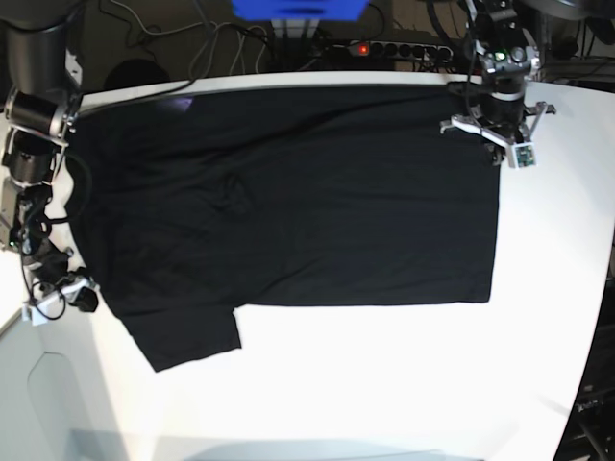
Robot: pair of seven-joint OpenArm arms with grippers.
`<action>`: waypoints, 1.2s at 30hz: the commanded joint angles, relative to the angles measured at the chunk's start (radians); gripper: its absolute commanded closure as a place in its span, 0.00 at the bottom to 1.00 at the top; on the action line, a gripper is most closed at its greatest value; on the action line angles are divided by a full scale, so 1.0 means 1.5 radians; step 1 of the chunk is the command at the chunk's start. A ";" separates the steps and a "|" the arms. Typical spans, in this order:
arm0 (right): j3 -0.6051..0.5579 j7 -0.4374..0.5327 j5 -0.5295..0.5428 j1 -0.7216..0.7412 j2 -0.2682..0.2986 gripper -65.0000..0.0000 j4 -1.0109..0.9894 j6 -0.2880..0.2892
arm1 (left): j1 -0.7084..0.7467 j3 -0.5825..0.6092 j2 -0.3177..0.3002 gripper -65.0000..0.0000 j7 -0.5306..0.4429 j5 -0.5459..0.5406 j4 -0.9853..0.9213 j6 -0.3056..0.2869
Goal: Fold the T-shirt properly
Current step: 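Slide both grippers down the shirt's sides toward the hem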
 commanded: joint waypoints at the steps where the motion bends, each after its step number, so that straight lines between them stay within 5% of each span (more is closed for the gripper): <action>1: 0.002 0.029 0.012 0.007 0.007 0.69 0.000 -0.011 | 0.002 -0.002 -0.003 0.97 -0.013 -0.002 0.010 0.002; 4: 0.002 0.080 0.012 0.001 0.006 0.69 -0.052 -0.048 | 0.002 -0.002 -0.003 0.97 -0.013 -0.002 0.010 0.002; 9: 0.002 0.106 0.013 -0.003 0.006 0.69 -0.100 -0.046 | 0.003 -0.012 -0.003 0.97 -0.013 -0.002 0.010 0.002; 20: 0.001 0.034 0.012 -0.003 -0.012 0.69 -0.099 0.045 | -0.003 -0.021 0.000 0.97 -0.013 -0.002 0.010 0.002; 33: -0.049 0.026 0.014 -0.003 -0.024 0.70 -0.099 0.045 | -0.006 -0.021 0.000 0.97 -0.013 -0.002 0.010 0.001; 36: -0.051 0.026 0.013 -0.003 -0.025 0.81 -0.099 0.045 | -0.012 -0.020 0.000 0.97 -0.013 -0.002 0.010 0.001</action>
